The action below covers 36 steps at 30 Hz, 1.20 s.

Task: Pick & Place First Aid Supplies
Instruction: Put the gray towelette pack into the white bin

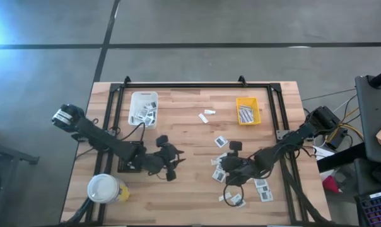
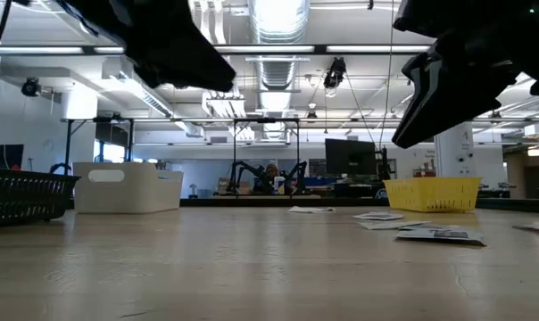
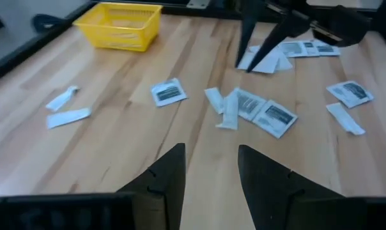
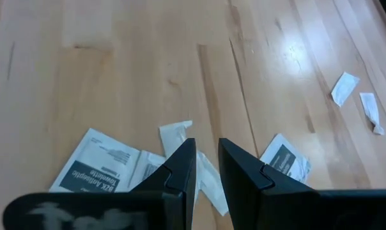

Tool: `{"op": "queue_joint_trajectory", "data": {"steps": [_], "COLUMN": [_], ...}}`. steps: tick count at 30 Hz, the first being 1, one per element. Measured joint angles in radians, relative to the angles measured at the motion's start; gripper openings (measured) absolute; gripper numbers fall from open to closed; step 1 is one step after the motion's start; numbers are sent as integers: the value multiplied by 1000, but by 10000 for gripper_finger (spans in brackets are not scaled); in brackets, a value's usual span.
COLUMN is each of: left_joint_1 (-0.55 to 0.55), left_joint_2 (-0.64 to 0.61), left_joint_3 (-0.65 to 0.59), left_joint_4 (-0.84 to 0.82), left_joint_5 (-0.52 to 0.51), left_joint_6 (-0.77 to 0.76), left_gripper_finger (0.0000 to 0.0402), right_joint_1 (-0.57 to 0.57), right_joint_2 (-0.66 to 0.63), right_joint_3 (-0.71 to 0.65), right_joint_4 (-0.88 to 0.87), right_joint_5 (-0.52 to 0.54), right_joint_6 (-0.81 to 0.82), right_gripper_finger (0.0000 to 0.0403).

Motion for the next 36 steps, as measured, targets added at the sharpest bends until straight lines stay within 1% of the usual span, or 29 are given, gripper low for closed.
{"op": "queue_joint_trajectory", "data": {"steps": [6, 10, 15, 21, 24, 29, 32, 36], "left_joint_1": [68, 115, 184, 260, 279, 300, 307, 307], "left_joint_2": [82, 125, 164, 231, 276, 379, 449, 497], "left_joint_3": [-4, -4, -4, 34, 79, 200, 277, 358], "left_joint_4": [164, 243, 302, 364, 366, 372, 344, 211], "left_joint_5": [94, 106, 140, 295, 335, 370, 376, 376], "left_joint_6": [109, 180, 214, 224, 261, 336, 392, 412], "left_gripper_finger": [140, 140, 140, 140, 140, 140, 140, 140], "right_joint_1": [-35, -56, -73, -123, -152, -212, -261, -284], "right_joint_2": [0, 0, -1, -1, -1, -1, 17, 29], "right_joint_3": [0, 0, 0, 0, 0, 0, -1, -2], "right_joint_4": [0, 0, -41, -105, -134, -134, -131, -135], "right_joint_5": [0, -1, -2, -3, -4, -29, -90, -182], "right_joint_6": [37, 51, 56, 161, 202, 243, 262, 292], "right_gripper_finger": [63, 63, 63, 63, 63, 63, 63, 63]}}
